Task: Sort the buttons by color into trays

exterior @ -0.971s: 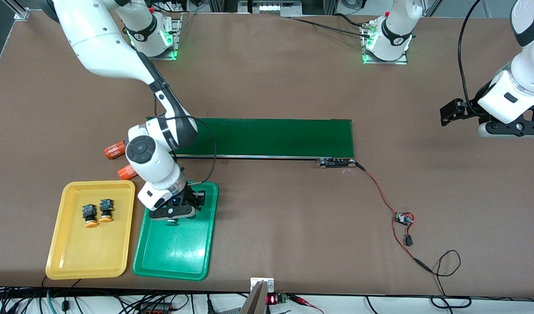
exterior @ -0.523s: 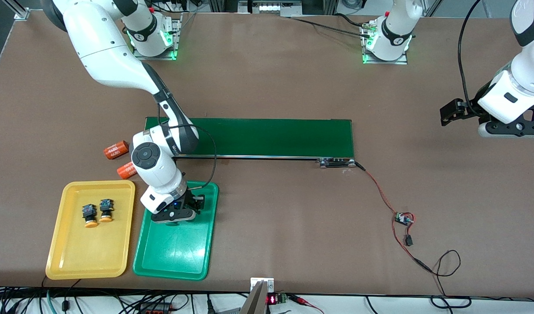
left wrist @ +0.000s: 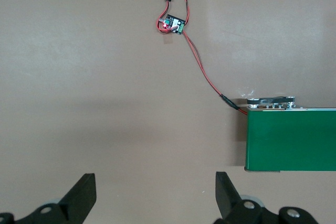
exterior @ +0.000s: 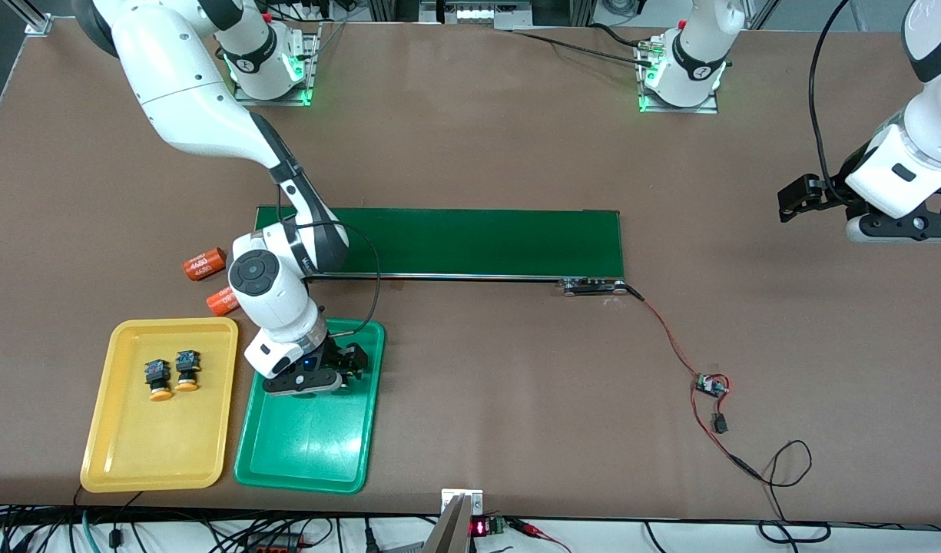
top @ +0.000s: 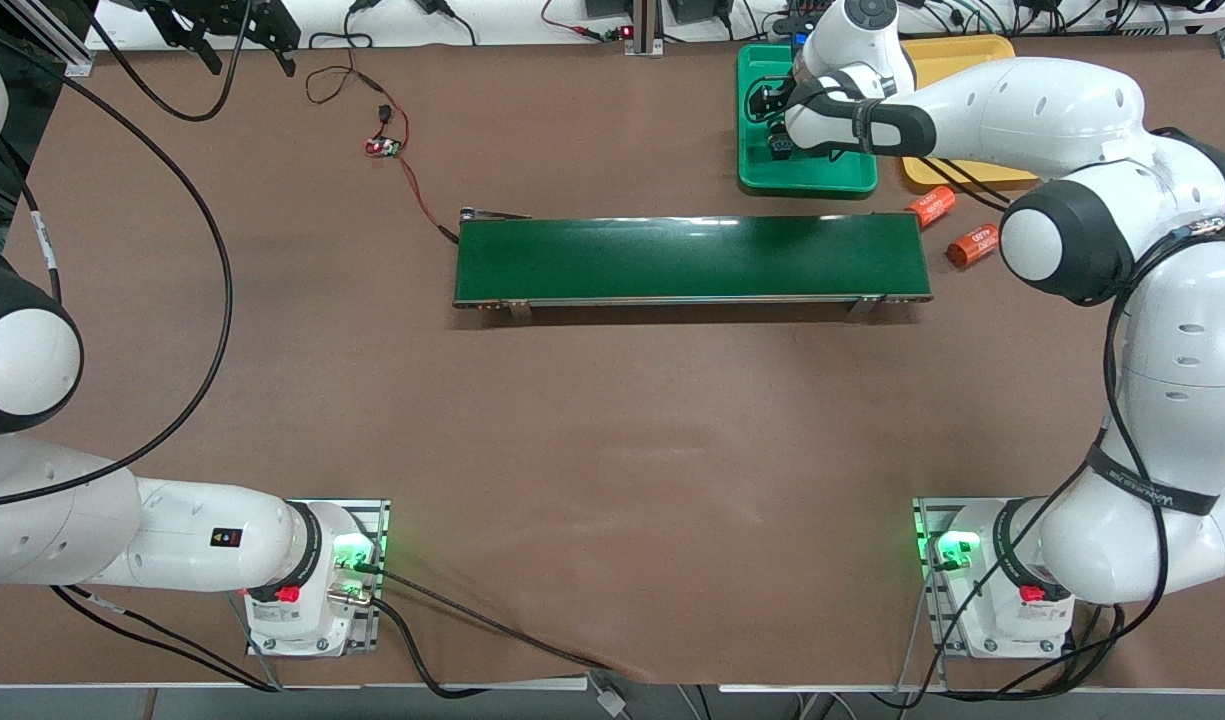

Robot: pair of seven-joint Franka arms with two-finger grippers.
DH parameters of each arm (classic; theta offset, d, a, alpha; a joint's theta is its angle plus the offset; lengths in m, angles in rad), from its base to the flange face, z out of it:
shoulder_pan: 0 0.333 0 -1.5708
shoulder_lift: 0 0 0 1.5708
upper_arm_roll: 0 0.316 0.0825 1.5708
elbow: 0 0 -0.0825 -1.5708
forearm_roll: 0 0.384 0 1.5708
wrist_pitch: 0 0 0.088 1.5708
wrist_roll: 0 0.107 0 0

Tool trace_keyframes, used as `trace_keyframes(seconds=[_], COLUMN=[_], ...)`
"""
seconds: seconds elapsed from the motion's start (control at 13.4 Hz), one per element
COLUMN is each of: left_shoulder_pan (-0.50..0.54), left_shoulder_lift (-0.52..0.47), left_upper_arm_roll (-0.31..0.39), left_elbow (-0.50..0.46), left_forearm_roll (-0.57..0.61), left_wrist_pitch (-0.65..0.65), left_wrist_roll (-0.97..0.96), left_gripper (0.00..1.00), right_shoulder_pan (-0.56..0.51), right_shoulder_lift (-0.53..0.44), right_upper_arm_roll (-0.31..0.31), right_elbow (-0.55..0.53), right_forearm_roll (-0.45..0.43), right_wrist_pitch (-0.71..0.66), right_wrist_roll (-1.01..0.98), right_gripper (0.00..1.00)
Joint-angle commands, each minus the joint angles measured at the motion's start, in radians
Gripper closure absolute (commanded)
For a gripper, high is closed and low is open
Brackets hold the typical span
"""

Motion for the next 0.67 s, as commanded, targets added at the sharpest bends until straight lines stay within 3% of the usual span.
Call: trace_keyframes(seconds=[0.0, 0.22, 0.37, 0.6], left_shoulder_pan=[0.001, 0.001, 0.001, 0.001], left_shoulder_lift=[-0.011, -0.013, -0.013, -0.013], left_upper_arm_roll=[0.001, 0.001, 0.001, 0.001], left_elbow=[0.003, 0.003, 0.003, 0.003], left_forearm_roll=[0.019, 0.019, 0.019, 0.019], left_wrist_pitch=[-0.01, -0.009, -0.009, -0.01], left_wrist_roll=[0.01, 0.012, 0.012, 0.012], left_gripper=[0.0, 0.0, 0.0, 0.0], right_shoulder_pan=[-0.03, -0.066, -0.105, -0.191], right_shoulder_lift=[-0.123, -0.249, -0.341, -0.453], right_upper_arm_roll=[0.002, 0.004, 0.005, 0.005], right_elbow=[-0.033, -0.033, -0.033, -0.033], right_forearm_roll=[-0.001, 0.02, 0.088, 0.142], right_wrist_pitch=[-0.165, -0.409, -0.567, -0.764], right_wrist_roll=[-0.016, -0.022, -0.043, -0.2], right_gripper=[0.0, 0.0, 0.0, 0.0])
